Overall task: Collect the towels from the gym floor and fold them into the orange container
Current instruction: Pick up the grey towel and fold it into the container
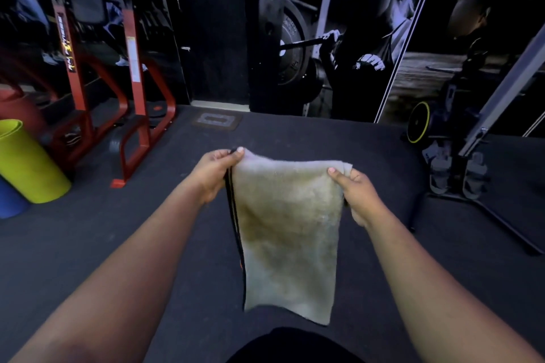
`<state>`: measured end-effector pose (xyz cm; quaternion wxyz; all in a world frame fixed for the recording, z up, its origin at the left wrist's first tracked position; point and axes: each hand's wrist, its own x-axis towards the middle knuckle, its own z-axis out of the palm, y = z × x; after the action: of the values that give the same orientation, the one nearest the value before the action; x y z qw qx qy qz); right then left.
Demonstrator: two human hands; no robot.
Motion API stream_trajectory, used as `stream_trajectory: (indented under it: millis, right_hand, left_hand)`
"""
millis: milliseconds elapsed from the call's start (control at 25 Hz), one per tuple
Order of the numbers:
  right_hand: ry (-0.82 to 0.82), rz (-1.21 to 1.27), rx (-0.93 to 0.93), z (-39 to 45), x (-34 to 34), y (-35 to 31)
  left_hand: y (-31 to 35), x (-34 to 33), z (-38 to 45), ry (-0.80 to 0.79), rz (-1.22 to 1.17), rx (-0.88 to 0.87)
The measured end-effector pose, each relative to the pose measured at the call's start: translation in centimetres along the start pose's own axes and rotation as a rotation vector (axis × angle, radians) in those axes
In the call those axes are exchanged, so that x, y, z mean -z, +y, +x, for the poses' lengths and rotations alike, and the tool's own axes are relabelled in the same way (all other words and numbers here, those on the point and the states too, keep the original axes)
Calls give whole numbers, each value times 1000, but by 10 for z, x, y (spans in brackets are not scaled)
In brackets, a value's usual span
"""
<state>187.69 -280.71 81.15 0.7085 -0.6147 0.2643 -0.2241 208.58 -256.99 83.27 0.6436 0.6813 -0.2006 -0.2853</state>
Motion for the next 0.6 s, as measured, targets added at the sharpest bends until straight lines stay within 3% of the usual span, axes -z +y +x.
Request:
stream_trajectory:
  millis: [40,120,200,280,480,600]
  right_hand:
    - [-2,90,-17,2,1,-2]
    - [-70,129,-45,4,7,-9]
    - [-82,-94,-27,7,11,-12]
    - [-4,-177,4,10,14,-12]
    - [86,-163,0,12,8,-10]
    - [-30,-1,24,11,13,-14]
  left_hand:
    - [2,-2,0,-41,-74,-16]
    - [1,-8,-3,-70,68,-8]
    - [-5,-9,-1,13,129,2]
    - [-3,-7,1,81,22,-1]
    - [4,-12,3,166,132,-84]
    - [6,-9,9,206,184,-33]
